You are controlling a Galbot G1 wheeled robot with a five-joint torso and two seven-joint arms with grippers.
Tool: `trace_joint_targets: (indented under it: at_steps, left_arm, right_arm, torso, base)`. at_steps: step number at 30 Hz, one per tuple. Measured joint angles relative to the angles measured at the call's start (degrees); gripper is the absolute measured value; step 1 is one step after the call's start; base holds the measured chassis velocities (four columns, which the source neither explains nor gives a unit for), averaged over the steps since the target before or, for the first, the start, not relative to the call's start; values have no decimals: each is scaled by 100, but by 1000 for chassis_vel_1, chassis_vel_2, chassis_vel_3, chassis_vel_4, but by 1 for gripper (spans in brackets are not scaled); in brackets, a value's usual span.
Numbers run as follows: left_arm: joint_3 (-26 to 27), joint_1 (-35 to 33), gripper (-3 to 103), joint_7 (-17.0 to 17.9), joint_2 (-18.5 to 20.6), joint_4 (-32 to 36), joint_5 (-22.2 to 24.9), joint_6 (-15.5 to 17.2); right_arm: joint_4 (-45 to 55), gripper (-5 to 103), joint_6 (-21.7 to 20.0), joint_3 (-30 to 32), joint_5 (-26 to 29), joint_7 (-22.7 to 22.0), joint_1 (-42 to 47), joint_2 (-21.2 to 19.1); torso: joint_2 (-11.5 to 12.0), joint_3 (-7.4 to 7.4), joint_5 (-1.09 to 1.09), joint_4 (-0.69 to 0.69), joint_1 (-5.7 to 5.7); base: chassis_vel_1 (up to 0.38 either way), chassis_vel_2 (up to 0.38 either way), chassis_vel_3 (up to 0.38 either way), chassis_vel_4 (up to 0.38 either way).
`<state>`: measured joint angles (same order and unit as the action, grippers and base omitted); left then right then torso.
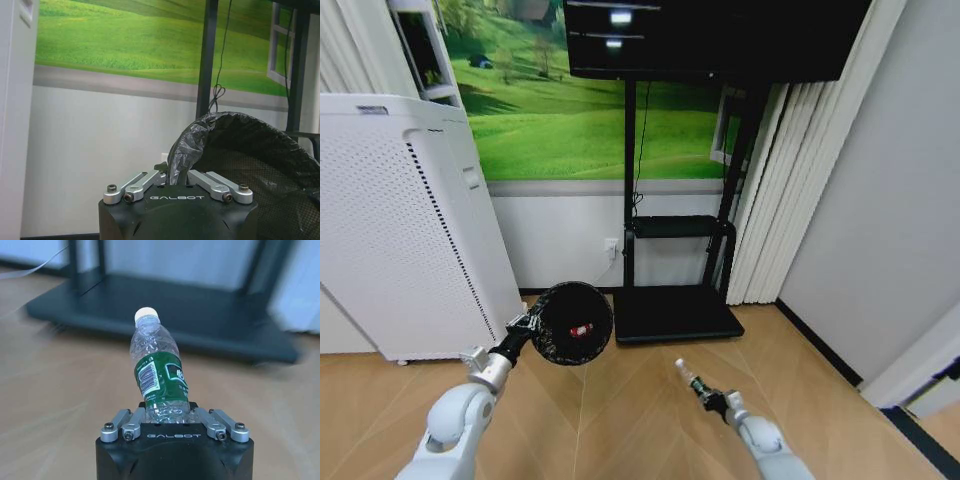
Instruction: Pick up the trash bin and place the garbage on the floor into it.
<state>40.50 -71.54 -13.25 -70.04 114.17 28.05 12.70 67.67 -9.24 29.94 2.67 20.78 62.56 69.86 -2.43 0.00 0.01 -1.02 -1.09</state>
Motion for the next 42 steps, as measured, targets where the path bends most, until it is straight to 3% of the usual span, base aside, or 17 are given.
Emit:
trace_joint_targets:
  at_steps: [2,5,9,11,13,15,16,22,27,35,42]
  left_arm:
    - [40,3,7,-2,3,-23,3,-5]
    - [168,7,7,-1,-45,-317,-7,-69]
    - [172,39,7,-10,-100,-491,2,-87]
    - [-34,213,7,-5,-132,-788,37,-89]
    - [-101,264,7,1,-136,-854,45,-89]
    - [-574,534,7,38,-182,-1249,93,-89]
    - [-574,534,7,38,-182,-1249,93,-89]
    - [-1220,803,7,43,-286,-1611,259,-21]
    - [-1722,1004,7,39,-371,-1851,297,9]
    - [-2304,1223,7,156,-574,-1972,253,15]
    - [-2871,1320,7,265,-582,-1981,285,43]
  right_arm:
    - [107,30,-8,255,126,-8,15,-92]
    - [1174,30,-153,1555,1169,-138,226,-722]
    - [1848,30,-212,1910,1644,-128,401,-853]
    - [2735,30,-273,2102,2052,-82,725,-881]
    - [2913,30,-278,2130,2102,-58,812,-879]
    - [3845,30,-284,2155,2269,95,1313,-768]
    - [3845,30,-284,2155,2269,95,1313,-768]
    - [5079,30,-300,1631,2221,191,1716,-723]
    - [5839,30,-609,779,1939,267,1616,-945]
    - [5874,30,-956,-293,1676,162,1021,-1187]
    - [5656,30,-981,-858,1282,125,969,-1202]
  torso:
    - [0,0,2,0,0]
    - [0,0,-2,0,0]
    - [0,0,-2,-1,0]
    - [0,-1,-1,5,0]
    - [0,-1,-2,5,0]
    - [0,0,0,-3,0]
    - [0,0,0,-3,0]
    - [0,0,-2,1,0]
    - [0,-1,-1,2,0]
    - [0,0,-1,1,0]
    - [0,0,-1,0,0]
  base:
    - [0,0,0,0]
    - [0,0,0,0]
    - [0,0,0,0]
    - [0,0,0,0]
    - [0,0,0,0]
    - [0,0,0,0]
    - [0,0,0,0]
    - [0,0,0,0]
    - [0,0,0,0]
    - [0,0,0,0]
    - [0,0,0,0]
